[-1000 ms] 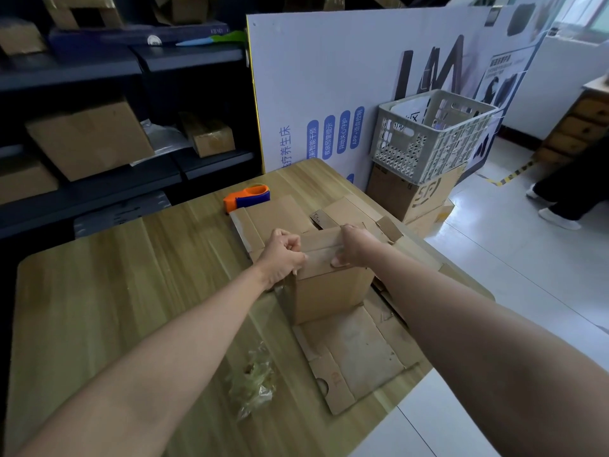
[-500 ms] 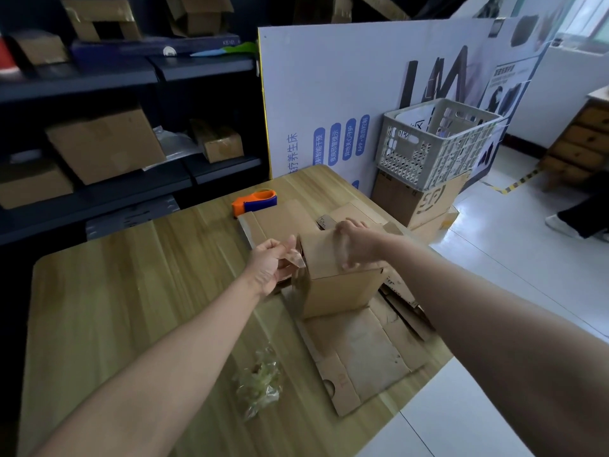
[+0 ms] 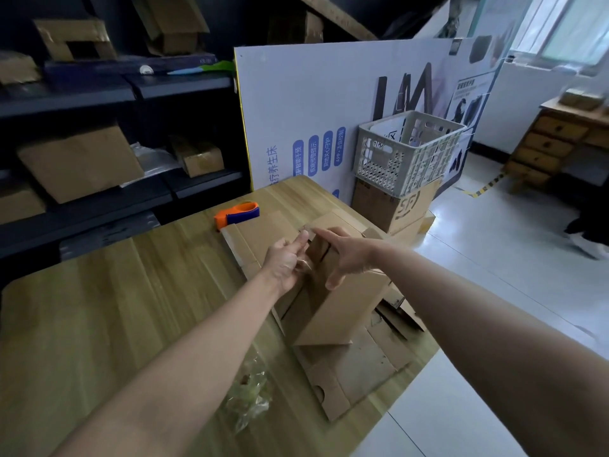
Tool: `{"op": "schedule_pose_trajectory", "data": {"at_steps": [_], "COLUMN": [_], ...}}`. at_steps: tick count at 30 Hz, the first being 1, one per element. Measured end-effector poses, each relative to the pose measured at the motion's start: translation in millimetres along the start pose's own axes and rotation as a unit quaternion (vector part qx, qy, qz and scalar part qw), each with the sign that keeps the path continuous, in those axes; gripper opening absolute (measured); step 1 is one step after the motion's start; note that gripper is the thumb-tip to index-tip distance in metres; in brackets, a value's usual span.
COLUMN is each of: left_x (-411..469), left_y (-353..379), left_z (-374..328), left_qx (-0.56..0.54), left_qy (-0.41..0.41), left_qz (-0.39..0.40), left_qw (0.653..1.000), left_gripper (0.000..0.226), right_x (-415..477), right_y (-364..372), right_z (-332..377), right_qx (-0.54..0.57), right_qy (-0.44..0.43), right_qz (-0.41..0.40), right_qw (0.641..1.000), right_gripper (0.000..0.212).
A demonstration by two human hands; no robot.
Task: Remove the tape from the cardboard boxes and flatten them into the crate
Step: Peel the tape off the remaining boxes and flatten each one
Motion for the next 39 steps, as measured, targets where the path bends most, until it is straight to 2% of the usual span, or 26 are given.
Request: {"op": "schedule_pose_trajectory", "data": {"at_steps": [2,4,7,9,12,14,15,18,20,23,26,29,35,37,39], "left_x": [0.1,-1.2,-2.6,-3.4,-7.1,-8.7,-8.9,-7.8,-7.2,-5.3,-2.8,-2.5,-6.4,-6.9,-6.1], "left_y": [-9.5,-21.8,-29.3,-23.7,-2.4,9.8,14.5,25.2,30.5,38.3,44.6,45.9,44.2,34.6,22.2], "left_z": [0.0,-0.2,12.0,21.7,29.4,32.5,34.2,38.4,38.3,37.3,36.3,35.6,25.9,16.6,3.7], "left_qx": [0.069,0.222,0.468,0.565,0.643,0.673,0.675,0.647,0.646,0.646,0.647,0.635,0.567,0.523,0.505], "left_qy": [0.011,0.025,0.038,0.051,0.061,0.069,0.072,0.084,0.097,0.104,0.112,0.115,0.115,0.126,0.163], "left_qz": [-0.011,-0.028,-0.037,-0.047,-0.050,-0.067,-0.073,-0.060,-0.053,-0.054,-0.053,-0.059,-0.004,-0.024,-0.081], "left_qw": [0.998,0.974,0.882,0.822,0.762,0.734,0.731,0.755,0.755,0.754,0.753,0.761,0.815,0.843,0.844], "left_gripper": [0.038,0.033,0.022,0.044,0.090,0.099,0.097,0.072,0.059,0.051,0.048,0.050,0.030,0.015,0.007], "right_x": [-6.7,-13.3,-20.3,-21.8,-20.0,-17.8,-17.0,-18.6,-21.9,-26.3,-27.1,-27.2,-24.2,-27.4,-30.0], "right_y": [-3.0,-11.3,-19.8,-20.0,-18.4,-18.3,-18.1,-20.4,-25.3,-27.6,-19.4,-11.3,-2.7,-13.7,-29.7], "right_z": [-13.7,-25.6,-39.1,-43.2,-46.0,-47.0,-48.2,-54.8,-59.4,-60.4,-60.4,-62.6,-52.4,-50.7,-52.1], "right_qx": [0.015,0.027,0.039,0.040,0.045,0.046,0.043,0.021,-0.025,-0.171,-0.321,-0.403,-0.428,-0.408,-0.365], "right_qy": [0.015,0.026,0.042,0.041,0.037,0.037,0.037,0.038,0.032,0.010,0.019,0.025,-0.022,-0.037,-0.034], "right_qz": [-0.021,-0.044,-0.066,-0.074,-0.077,-0.078,-0.079,-0.091,-0.106,-0.105,-0.056,-0.027,-0.072,-0.104,-0.134], "right_qw": [1.000,0.998,0.996,0.996,0.995,0.995,0.995,0.995,0.994,0.980,0.945,0.914,0.901,0.906,0.921], "right_gripper": [0.120,0.117,0.117,0.118,0.119,0.118,0.118,0.117,0.113,0.111,0.128,0.137,0.133,0.128,0.124]}}
Point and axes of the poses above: each hand's wrist, its own x-axis towards the middle knuckle, its own y-axis out of the palm, z = x × y, the point moved 4 cm from there along x, towards the middle knuckle, and after that the axes turned 9 degrees about x, right-handed, at the moved point
